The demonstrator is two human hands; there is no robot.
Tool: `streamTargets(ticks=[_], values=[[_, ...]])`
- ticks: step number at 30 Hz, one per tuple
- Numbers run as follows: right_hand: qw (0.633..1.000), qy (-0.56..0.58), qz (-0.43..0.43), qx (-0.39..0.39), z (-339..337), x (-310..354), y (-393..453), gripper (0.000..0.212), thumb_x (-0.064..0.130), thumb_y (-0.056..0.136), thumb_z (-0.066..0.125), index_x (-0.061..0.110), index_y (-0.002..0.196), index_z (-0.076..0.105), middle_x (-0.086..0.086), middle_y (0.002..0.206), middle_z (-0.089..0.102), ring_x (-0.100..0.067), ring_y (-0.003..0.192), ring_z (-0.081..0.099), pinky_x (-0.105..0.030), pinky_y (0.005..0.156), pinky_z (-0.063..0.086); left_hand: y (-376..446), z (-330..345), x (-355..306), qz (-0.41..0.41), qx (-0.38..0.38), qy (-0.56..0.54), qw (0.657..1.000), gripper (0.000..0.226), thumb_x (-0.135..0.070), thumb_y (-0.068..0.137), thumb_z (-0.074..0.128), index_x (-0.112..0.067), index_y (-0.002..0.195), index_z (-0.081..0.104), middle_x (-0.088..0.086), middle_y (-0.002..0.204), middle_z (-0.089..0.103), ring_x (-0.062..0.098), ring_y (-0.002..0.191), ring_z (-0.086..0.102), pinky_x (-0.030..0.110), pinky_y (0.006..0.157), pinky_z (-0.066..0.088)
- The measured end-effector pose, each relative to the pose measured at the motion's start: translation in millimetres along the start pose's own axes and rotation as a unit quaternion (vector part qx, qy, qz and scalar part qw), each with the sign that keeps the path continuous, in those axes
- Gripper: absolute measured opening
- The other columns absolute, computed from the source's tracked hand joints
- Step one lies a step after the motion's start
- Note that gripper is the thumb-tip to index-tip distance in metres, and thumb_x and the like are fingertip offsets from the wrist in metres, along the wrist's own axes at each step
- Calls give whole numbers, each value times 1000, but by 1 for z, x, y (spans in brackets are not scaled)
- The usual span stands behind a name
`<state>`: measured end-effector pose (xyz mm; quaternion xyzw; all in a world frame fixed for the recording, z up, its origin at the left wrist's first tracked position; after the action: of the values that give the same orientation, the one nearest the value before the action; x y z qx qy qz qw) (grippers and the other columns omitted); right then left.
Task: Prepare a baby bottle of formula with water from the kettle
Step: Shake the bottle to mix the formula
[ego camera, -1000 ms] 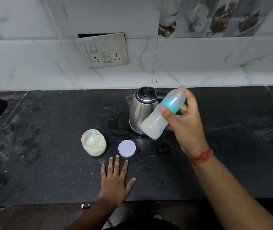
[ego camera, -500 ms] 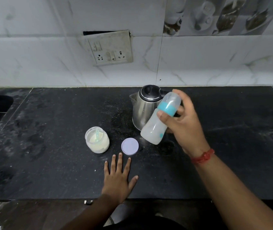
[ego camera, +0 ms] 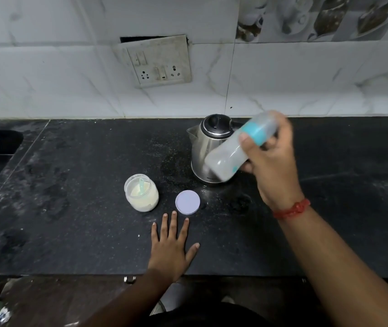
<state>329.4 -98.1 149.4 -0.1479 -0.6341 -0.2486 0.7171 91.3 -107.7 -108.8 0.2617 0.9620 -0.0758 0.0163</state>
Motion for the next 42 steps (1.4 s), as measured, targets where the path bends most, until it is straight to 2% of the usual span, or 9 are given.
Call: streamTargets(ticks=[10, 13, 17, 21, 25, 29, 33, 37, 42], values=[[1000, -18, -4, 22, 8, -15, -6, 68, 13, 90, 75, 27, 145, 37, -5, 126, 63, -21, 106, 71, -56, 87, 60, 0, 0, 2, 0, -3, 0, 1000, 78, -72, 99, 23, -22, 157, 39, 19, 165, 31, 43, 153, 28, 66, 118, 22], [993, 81, -7, -85, 2, -13, 3, 64, 11, 95, 68, 22, 146, 31, -6, 119, 62, -11, 95, 71, -49, 78, 62, 1, 1, 1, 0, -3, -1, 1000, 79, -72, 100, 19, -21, 157, 39, 20, 165, 31, 43, 153, 28, 66, 118, 22], [999, -10, 4, 39, 6, -18, -3, 70, 13, 88, 76, 29, 144, 37, -8, 128, 62, -23, 108, 70, -55, 86, 60, 0, 1, 1, 2, -2, -1, 1000, 79, -71, 100, 16, -21, 157, 39, 20, 165, 30, 43, 153, 28, 65, 117, 21], [993, 98, 2, -65, 6, -17, 0, 66, 17, 90, 72, 24, 143, 35, -8, 122, 64, -21, 104, 69, -53, 79, 61, 1, 1, 0, 2, -11, -3, 1000, 78, -71, 99, 24, -21, 157, 41, 20, 164, 32, 44, 152, 29, 66, 117, 23], [1000, 5, 24, 20, 14, -23, -3, 63, 16, 88, 76, 32, 139, 42, -7, 125, 64, -27, 109, 69, -56, 84, 61, 1, 3, 2, 3, -12, -4, 1000, 78, -71, 100, 24, -21, 157, 40, 20, 165, 31, 44, 152, 28, 66, 117, 22], [989, 104, 20, -99, 8, -18, 4, 58, 16, 92, 71, 25, 138, 37, -15, 128, 61, -23, 108, 69, -56, 77, 62, 2, 3, 1, 5, -19, -5, 1000, 77, -70, 98, 30, -20, 156, 42, 21, 164, 33, 44, 151, 30, 66, 117, 21], [999, 13, 20, 24, 12, -21, -3, 60, 12, 88, 76, 31, 136, 45, -7, 121, 67, -28, 109, 70, -54, 81, 62, 1, 3, 1, 6, -19, -3, 1000, 77, -70, 97, 30, -20, 155, 42, 21, 163, 34, 44, 151, 31, 66, 117, 22], [991, 106, 10, -83, 9, -15, -1, 61, 14, 92, 71, 24, 141, 36, -16, 128, 62, -21, 105, 70, -47, 73, 62, 2, 3, 0, 4, -18, -4, 1000, 77, -70, 98, 31, -21, 156, 41, 21, 164, 32, 44, 152, 29, 66, 118, 20], [1000, 6, 24, 19, 8, -15, 1, 64, 14, 88, 76, 28, 141, 43, -8, 125, 66, -24, 109, 70, -53, 78, 62, 1, 2, 2, 6, -14, -2, 1000, 77, -70, 98, 29, -21, 156, 41, 20, 164, 32, 43, 152, 30, 65, 118, 18]])
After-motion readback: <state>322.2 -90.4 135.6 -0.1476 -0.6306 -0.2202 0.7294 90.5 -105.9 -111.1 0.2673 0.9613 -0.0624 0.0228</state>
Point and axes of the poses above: each hand's wrist, its own y-axis towards the middle knuckle, its own z-axis out of the palm, x = y × z, the point moved 1 cm from there along y, towards the middle knuckle
